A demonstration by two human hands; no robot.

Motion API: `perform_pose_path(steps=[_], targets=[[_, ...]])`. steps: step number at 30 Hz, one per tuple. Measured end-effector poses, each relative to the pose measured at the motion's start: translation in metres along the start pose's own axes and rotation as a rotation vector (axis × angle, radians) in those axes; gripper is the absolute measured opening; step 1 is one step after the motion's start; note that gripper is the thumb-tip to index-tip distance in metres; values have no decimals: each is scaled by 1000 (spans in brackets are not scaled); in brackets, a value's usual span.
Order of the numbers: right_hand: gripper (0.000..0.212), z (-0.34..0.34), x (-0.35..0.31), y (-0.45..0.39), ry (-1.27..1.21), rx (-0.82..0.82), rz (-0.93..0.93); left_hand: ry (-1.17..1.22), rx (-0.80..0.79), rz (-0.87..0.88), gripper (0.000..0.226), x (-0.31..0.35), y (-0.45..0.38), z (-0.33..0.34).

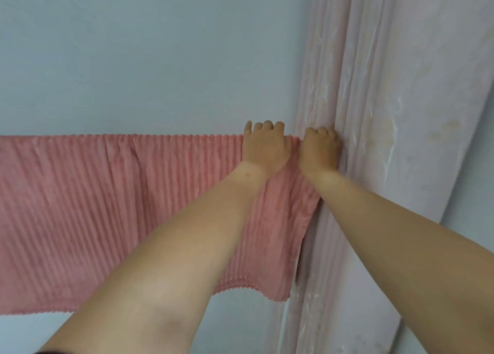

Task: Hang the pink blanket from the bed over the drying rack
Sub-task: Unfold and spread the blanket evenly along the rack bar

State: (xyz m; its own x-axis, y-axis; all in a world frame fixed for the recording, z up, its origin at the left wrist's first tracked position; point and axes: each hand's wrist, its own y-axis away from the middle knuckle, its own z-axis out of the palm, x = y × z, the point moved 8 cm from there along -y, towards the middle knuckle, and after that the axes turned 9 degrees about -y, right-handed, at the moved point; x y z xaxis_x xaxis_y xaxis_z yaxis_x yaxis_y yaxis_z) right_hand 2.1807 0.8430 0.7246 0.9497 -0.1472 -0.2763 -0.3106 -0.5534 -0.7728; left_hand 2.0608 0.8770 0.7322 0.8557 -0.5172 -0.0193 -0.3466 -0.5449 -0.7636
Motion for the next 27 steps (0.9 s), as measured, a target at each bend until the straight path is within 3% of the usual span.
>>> perform_pose_path(steps=[1,3,7,11,14,16,19,21,23,27], targets=[[23,2,6,-3,75,-46,22,-69,-102,-7,40,-4,-2,10],[23,3,13,-7,199,-122,47,-171,-157,20,40,-13,0,18],[26,12,9,-14,213,-224,2,-235,-67,52,37,-36,6,14],[29,2,-8,-27,264,-144,-120,-248,-37,-6,43,-58,10,9],[25,6,-8,-28,275,-219,-79,-243,-25,-39,46,-65,10,8],[21,9,-12,-27,235,-230,-89,-244,-19,-54,44,-65,10,7],[20,7,-31,-22,37,-77,-201,-251,4,-82,40,-68,11,5],[35,17,-38,-13,-150,-143,-211,-267,18,-95,42,-72,15,7],[39,32,-39,-4,-170,-248,-173,-261,66,-78,41,-74,21,11],[21,18,-50,4,-110,2,-199,-188,193,-21,44,-80,43,13]])
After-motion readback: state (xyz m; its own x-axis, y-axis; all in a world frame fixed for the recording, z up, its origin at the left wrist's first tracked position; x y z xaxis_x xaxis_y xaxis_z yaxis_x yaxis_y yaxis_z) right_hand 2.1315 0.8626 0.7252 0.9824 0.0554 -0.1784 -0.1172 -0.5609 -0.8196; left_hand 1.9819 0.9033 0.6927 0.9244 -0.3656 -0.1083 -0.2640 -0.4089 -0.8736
